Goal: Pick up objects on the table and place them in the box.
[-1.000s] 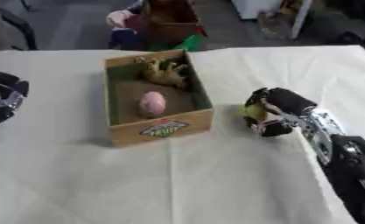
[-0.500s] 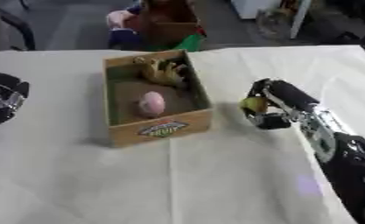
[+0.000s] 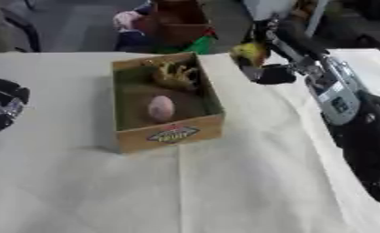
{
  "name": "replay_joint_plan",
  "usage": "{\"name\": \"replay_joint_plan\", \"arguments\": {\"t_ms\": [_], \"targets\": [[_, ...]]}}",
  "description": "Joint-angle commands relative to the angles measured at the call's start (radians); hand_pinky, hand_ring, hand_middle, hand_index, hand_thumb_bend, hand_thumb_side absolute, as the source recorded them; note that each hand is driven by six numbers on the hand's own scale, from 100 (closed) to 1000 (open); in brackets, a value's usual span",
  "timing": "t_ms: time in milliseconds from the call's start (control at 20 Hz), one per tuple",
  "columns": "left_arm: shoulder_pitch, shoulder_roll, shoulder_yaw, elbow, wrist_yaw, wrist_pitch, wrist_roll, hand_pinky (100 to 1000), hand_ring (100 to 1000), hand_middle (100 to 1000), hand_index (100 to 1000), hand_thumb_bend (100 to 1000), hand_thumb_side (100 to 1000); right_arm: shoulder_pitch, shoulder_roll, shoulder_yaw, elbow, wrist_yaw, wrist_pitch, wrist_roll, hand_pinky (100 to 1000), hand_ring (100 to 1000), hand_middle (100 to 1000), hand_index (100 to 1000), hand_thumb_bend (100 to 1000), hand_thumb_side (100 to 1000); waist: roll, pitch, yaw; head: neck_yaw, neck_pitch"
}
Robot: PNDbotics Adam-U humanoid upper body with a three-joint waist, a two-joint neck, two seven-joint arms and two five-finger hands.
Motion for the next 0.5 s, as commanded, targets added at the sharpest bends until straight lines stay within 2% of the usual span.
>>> {"name": "replay_joint_plan", "arguments": {"t_ms": [50,300,400,450,500], "targets": [[-0.029,0.004,-0.003,-0.025,0.012,-0.003,-0.011,561,505,504,620,300,226,-0.053,0.012,-0.002,0.028,-0.006,-0.021,0.041,374,483,595,630,100,256,0.002,-0.011,0.014,-0.014,-0.020],[-0.054,-0.012,-0.012,-0.039,0.019,-0.004,-0.022,560,504,503,619,303,224,-0.098,0.059,-0.009,0.113,0.050,-0.059,0.063,430,523,618,642,100,278,0.003,0.003,0.054,-0.030,-0.035],[-0.060,-0.015,-0.015,-0.043,0.021,-0.004,-0.025,561,504,502,619,303,224,-0.108,0.075,-0.013,0.144,0.065,-0.072,0.069,463,551,634,665,100,319,0.002,0.009,0.068,-0.035,-0.042],[-0.061,-0.016,-0.015,-0.045,0.022,-0.003,-0.026,561,504,502,619,303,224,-0.111,0.081,-0.014,0.158,0.071,-0.079,0.073,489,584,656,685,100,398,0.001,0.011,0.073,-0.037,-0.044],[-0.062,-0.017,-0.016,-0.047,0.023,-0.003,-0.026,560,503,502,619,303,224,-0.114,0.088,-0.014,0.170,0.080,-0.085,0.081,497,594,664,694,160,427,0.001,0.013,0.078,-0.038,-0.045]]}}
